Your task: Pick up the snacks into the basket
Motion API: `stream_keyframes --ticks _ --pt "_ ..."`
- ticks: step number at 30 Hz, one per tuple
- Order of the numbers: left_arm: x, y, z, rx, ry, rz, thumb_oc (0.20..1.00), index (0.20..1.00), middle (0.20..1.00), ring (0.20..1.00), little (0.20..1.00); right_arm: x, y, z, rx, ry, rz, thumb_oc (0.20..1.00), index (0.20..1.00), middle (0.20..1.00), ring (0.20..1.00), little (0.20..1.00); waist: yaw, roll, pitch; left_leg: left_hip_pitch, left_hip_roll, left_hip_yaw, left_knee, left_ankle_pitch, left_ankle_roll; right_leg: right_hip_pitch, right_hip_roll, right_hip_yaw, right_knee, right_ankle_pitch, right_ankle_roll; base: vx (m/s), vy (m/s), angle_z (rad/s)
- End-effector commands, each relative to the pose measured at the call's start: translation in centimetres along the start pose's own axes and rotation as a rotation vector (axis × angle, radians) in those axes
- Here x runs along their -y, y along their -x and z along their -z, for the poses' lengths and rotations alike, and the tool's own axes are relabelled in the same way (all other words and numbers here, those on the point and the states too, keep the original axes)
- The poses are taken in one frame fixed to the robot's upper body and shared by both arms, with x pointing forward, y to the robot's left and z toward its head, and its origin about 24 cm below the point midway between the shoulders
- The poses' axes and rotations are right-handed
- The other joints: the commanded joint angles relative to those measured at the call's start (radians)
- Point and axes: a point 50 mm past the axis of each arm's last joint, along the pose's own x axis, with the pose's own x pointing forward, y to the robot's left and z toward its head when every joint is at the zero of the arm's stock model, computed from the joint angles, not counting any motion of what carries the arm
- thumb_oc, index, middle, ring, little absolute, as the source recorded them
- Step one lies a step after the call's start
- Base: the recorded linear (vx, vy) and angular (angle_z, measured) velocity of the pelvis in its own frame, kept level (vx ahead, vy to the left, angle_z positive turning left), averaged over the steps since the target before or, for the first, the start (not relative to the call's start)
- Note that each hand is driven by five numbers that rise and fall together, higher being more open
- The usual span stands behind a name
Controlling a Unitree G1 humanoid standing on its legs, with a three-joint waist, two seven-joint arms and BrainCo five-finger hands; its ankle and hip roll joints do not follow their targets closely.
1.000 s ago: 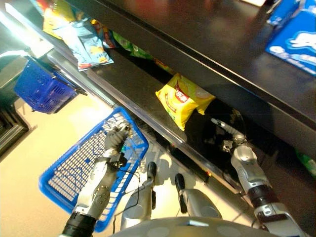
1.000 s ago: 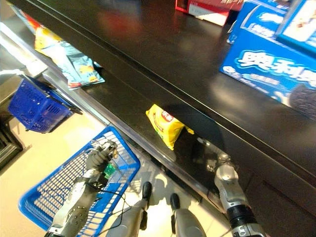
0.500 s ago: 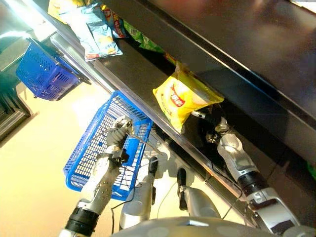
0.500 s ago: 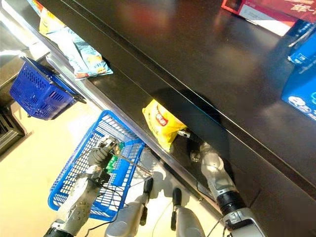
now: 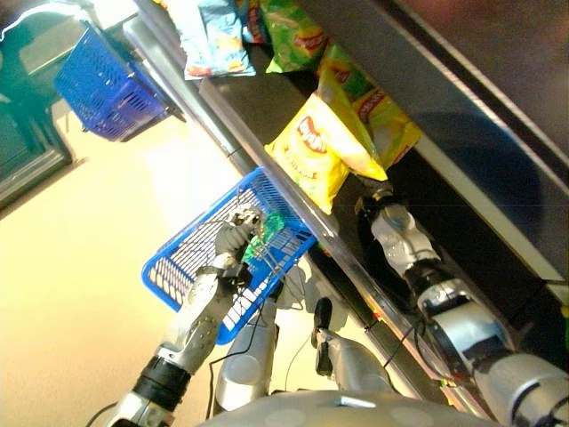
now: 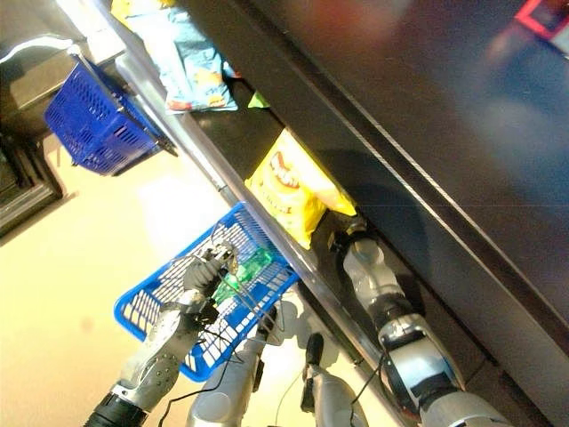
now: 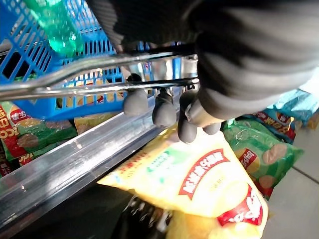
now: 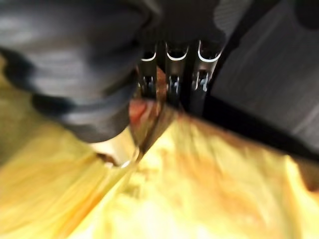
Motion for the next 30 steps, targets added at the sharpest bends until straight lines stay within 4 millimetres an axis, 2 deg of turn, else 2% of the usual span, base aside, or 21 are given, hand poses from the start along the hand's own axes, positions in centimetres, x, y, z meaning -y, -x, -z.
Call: stream_keyframes --ticks 1,7,13,16,17,20,21,22,24,26,28,29,30 --pt "5.7 -1.2 -7.3 0.361 0.014 0.275 0.200 0.200 0.200 0.200 0.200 -1.8 0.1 -1.2 0.057 -0.018 -0.070 0.200 0.200 0.200 0.200 0.200 0.029 -0.011 -0.021 -0.006 -0.021 0.000 0.116 -0.139 -0.023 0.005 -0.064 -0.007 0.011 0.053 0.103 0.01 0.003 0.25" --pt "5.7 -1.1 -7.2 0.356 0.019 0.275 0.200 0.200 0.200 0.200 0.200 -2.2 0.9 0.1 0.033 -0.021 -0.083 0.200 0.200 0.200 0.200 0.200 0.031 -0.012 -0.031 -0.010 -0.028 -0.010 0.119 -0.145 -0.016 0.018 -0.076 -0.012 -0.005 0.059 0.109 0.01 0.027 0.16" --pt "4.9 -0.9 -7.5 0.362 0.004 0.255 0.200 0.200 0.200 0.200 0.200 -2.4 2.0 0.7 0.041 -0.007 -0.121 0.200 0.200 0.200 0.200 0.200 0.016 -0.022 -0.048 -0.004 -0.027 0.028 0.114 -0.158 -0.005 0.013 -0.090 0.020 -0.012 0.091 0.129 0.01 0.081 -0.06" --pt "4.4 -0.7 -7.7 0.374 -0.003 0.243 0.200 0.200 0.200 0.200 0.200 -1.0 3.4 0.6 0.082 0.000 -0.119 0.200 0.200 0.200 0.200 0.200 -0.007 -0.028 -0.054 -0.002 -0.034 0.053 0.137 -0.176 0.001 0.010 -0.101 0.051 -0.012 0.101 0.135 0.01 0.126 -0.23" --pt "4.0 -0.7 -7.6 0.375 -0.006 0.229 0.200 0.200 0.200 0.200 0.200 -0.2 4.2 -0.1 0.132 0.004 -0.118 0.200 0.200 0.200 0.200 0.200 -0.028 -0.032 -0.052 -0.003 -0.033 0.070 0.135 -0.178 0.004 -0.003 -0.103 0.065 -0.011 0.127 0.144 -0.01 0.106 -0.24" --pt "3.8 -0.7 -7.6 0.376 -0.010 0.220 0.200 0.200 0.200 0.200 0.200 0.3 4.6 -0.3 0.150 -0.004 -0.114 0.200 0.200 0.200 0.200 0.200 -0.036 -0.035 -0.055 -0.006 -0.028 0.086 0.129 -0.177 0.006 -0.017 -0.101 0.078 -0.012 0.148 0.153 -0.03 0.082 -0.27" --pt "3.0 -0.4 -7.5 0.373 -0.014 0.189 0.200 0.200 0.200 0.200 0.200 1.4 5.4 -0.8 0.187 -0.012 -0.092 0.200 0.200 0.200 0.200 0.200 -0.055 -0.041 -0.056 0.002 -0.010 0.123 0.117 -0.179 0.007 -0.028 -0.096 0.091 -0.019 0.183 0.170 -0.03 0.092 -0.30" --pt "2.7 -0.4 -7.6 0.375 -0.024 0.181 0.200 0.200 0.200 0.200 0.200 1.8 5.5 -0.7 0.190 -0.013 -0.079 0.200 0.200 0.200 0.200 0.200 -0.059 -0.045 -0.058 -0.001 -0.003 0.131 0.114 -0.172 0.008 -0.038 -0.095 0.094 -0.020 0.199 0.175 -0.06 0.116 -0.53" --pt "1.8 -0.1 -7.8 0.375 -0.037 0.152 0.200 0.200 0.200 0.200 0.200 2.4 6.1 -0.8 0.206 -0.038 -0.054 0.200 0.200 0.200 0.200 0.200 -0.061 -0.046 -0.062 -0.006 0.023 0.154 0.117 -0.164 0.010 -0.037 -0.089 0.080 0.005 0.187 0.177 -0.07 0.027 -0.81" --pt "1.0 0.2 -7.7 0.370 -0.043 0.125 0.200 0.200 0.200 0.200 0.200 3.2 6.7 -0.6 0.214 -0.059 -0.036 0.200 0.200 0.200 0.200 0.200 -0.066 -0.045 -0.075 -0.008 0.041 0.166 0.112 -0.157 0.014 -0.010 -0.083 0.090 0.036 0.152 0.167 -0.09 0.018 -0.70" --pt "0.4 0.5 -7.4 0.356 -0.039 0.108 0.200 0.200 0.200 0.200 0.200 3.8 7.3 -0.5 0.221 -0.074 -0.025 0.200 0.200 0.200 0.200 0.200 -0.059 -0.046 -0.099 -0.012 0.060 0.178 0.107 -0.150 0.018 0.029 -0.095 0.095 0.059 0.115 0.156 -0.10 -0.012 -0.41" --pt "0.4 0.5 -7.4 0.356 -0.039 0.108 0.200 0.200 0.200 0.200 0.200 3.8 7.3 -0.5 0.221 -0.074 -0.025 0.200 0.200 0.200 0.200 0.200 -0.059 -0.046 -0.099 -0.012 0.060 0.178 0.107 -0.150 0.018 0.029 -0.095 0.095 0.059 0.115 0.156 -0.13 -0.056 -0.52" --pt "0.0 0.8 -7.3 0.349 -0.039 0.099 0.200 0.200 0.200 0.200 0.200 4.1 7.8 -0.3 0.223 -0.078 -0.022 0.200 0.200 0.200 0.200 0.200 -0.051 -0.050 -0.124 -0.022 0.077 0.193 0.106 -0.143 0.017 0.073 -0.115 0.100 0.070 0.101 0.150 -0.13 -0.073 -0.44"
